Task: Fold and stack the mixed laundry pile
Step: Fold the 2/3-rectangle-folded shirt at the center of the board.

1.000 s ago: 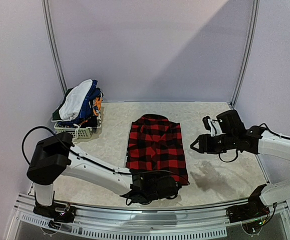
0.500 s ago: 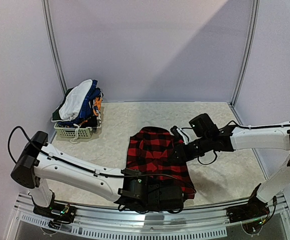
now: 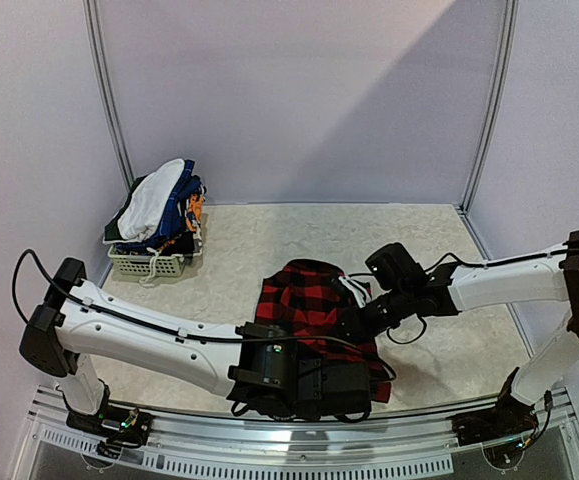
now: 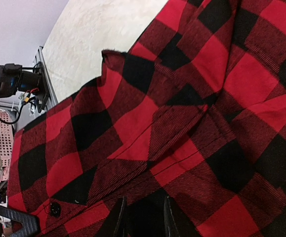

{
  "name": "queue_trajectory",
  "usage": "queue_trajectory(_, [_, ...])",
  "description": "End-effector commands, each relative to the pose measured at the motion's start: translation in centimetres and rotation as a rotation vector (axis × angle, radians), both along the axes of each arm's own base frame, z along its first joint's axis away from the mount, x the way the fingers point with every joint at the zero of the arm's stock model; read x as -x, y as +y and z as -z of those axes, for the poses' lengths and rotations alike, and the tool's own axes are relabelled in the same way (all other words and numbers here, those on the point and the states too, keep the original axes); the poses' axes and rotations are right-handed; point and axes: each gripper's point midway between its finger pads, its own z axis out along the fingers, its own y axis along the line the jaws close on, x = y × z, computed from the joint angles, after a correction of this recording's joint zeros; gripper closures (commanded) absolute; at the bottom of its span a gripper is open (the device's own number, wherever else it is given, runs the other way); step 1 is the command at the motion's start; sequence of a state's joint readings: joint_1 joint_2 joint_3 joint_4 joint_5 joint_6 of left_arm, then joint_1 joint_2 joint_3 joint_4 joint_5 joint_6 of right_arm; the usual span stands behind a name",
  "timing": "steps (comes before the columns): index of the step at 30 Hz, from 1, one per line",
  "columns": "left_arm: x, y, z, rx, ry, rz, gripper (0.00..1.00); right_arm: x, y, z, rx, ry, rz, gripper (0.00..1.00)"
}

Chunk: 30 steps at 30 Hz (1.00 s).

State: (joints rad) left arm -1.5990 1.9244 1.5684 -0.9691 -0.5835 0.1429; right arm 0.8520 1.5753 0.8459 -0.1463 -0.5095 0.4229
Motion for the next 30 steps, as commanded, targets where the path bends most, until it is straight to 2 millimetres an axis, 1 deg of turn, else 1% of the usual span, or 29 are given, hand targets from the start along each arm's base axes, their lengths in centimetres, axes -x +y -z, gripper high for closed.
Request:
queue_trajectory(1, [0.4,-0.1,-2.3,0.028,-0.020,0.016,1.00,1.3,0.4,1.7,0.002,0.042,-0.020,0.74])
queue_trajectory(7, [-0.1,-0.3,-3.8,0.041,-0.029,0.032,1.00,2.9,0.6,3.2,0.046,0.057,-0.044,0.76])
queue_trajectory(10, [-0.7,-0.4,-4.8,0.052,-0.036,0.030,1.00,3.5,0.4,3.3,0.047,0.064,-0.048,0.77])
queue_trajectory(14, [-1.8,-0.4,-6.0,0.061,-0.048,0.025,1.00,4.1,0.3,3.0,0.028,0.080,-0.053,0.78])
queue_trajectory(19, [-3.4,-0.4,-6.9,0.072,-0.052,0.025,1.00,4.3,0.1,3.3,0.044,0.085,-0.060,0.80])
queue_trajectory(22, [-4.8,-0.2,-7.0,0.064,-0.057,0.010,1.00,3.4,-0.3,3.1,0.083,0.054,-0.018,0.79])
queue_trajectory(24, [-5.5,-0.4,-7.1,0.065,-0.055,0.011,1.00,2.0,-1.0,3.0,0.141,0.012,0.049,0.78])
queue_trajectory(25, [-5.8,-0.4,-7.1,0.064,-0.053,0.015,1.00,1.1,-1.5,2.5,0.164,-0.024,0.095,0.76])
queue_trajectory(26, [-6.1,-0.5,-7.0,0.064,-0.053,0.017,1.00,0.0,-2.3,2.3,0.205,-0.053,0.152,0.73])
queue_trajectory(27, [-6.5,-0.6,-7.0,0.065,-0.054,0.019,1.00,-1.2,-3.0,1.7,0.233,-0.090,0.207,0.72])
queue_trajectory(30, [-7.8,-0.6,-6.9,0.059,-0.056,0.017,1.00,-3.6,-5.5,0.9,0.300,-0.136,0.338,0.66])
